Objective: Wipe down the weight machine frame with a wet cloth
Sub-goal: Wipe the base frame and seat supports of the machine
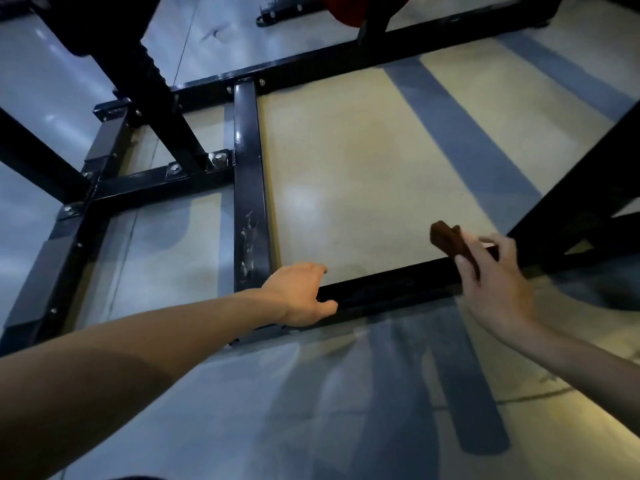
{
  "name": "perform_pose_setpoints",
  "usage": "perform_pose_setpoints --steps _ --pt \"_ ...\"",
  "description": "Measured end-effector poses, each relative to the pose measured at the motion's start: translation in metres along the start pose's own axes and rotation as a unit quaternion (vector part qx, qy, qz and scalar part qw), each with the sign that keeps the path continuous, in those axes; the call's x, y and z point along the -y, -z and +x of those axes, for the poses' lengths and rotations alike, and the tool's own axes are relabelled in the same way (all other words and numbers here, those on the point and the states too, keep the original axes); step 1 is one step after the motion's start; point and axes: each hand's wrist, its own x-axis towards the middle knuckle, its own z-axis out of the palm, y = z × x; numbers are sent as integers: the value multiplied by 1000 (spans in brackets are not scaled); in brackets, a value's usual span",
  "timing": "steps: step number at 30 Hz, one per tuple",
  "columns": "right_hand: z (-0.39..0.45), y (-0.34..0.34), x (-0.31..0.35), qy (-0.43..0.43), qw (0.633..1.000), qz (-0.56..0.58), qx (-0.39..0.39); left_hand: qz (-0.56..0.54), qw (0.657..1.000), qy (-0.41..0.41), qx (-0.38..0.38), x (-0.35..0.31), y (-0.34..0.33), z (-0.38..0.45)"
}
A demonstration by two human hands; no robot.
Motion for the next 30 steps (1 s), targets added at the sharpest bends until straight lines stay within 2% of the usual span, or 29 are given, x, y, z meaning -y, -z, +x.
perform_pose_setpoints --steps 2,4,6,8,10,12,13,14,15,18,22,25,28,30 --pt "-5 2 -21 33 996 -83 -19 11 999 17 38 9 -7 2" --pt "-12 -7 -32 108 987 -117 -15 31 996 34 81 17 -15 5" --pt "-20 -19 -23 101 982 -157 14 47 993 41 101 22 -19 7" --pt "-29 -34 12 102 981 -150 63 55 993 37 93 22 -16 10" --pt "-38 -52 51 171 959 -162 157 66 994 32 84 19 -9 13" --pt "-42 -60 83 201 934 -153 252 80 993 29 80 18 -7 13" --pt "-41 -59 87 219 928 -152 263 85 993 27 74 19 -9 14" --pt "-40 -58 78 236 931 -148 237 83 994 27 68 20 -11 14" --pt "-40 -53 63 244 944 -134 177 74 995 28 65 24 -14 13" --pt "-29 -31 -6 205 975 -85 -3 59 996 24 61 29 -18 12" --pt "-6 -8 -49 45 994 36 -97 56 996 19 62 30 -19 14" --pt "-10 -13 -34 7 998 3 -59 66 996 17 65 28 -18 17" --pt "-28 -34 13 86 995 -53 25 77 995 16 66 26 -18 17" --pt "-31 -43 47 145 976 -88 136 78 995 15 61 27 -18 17"
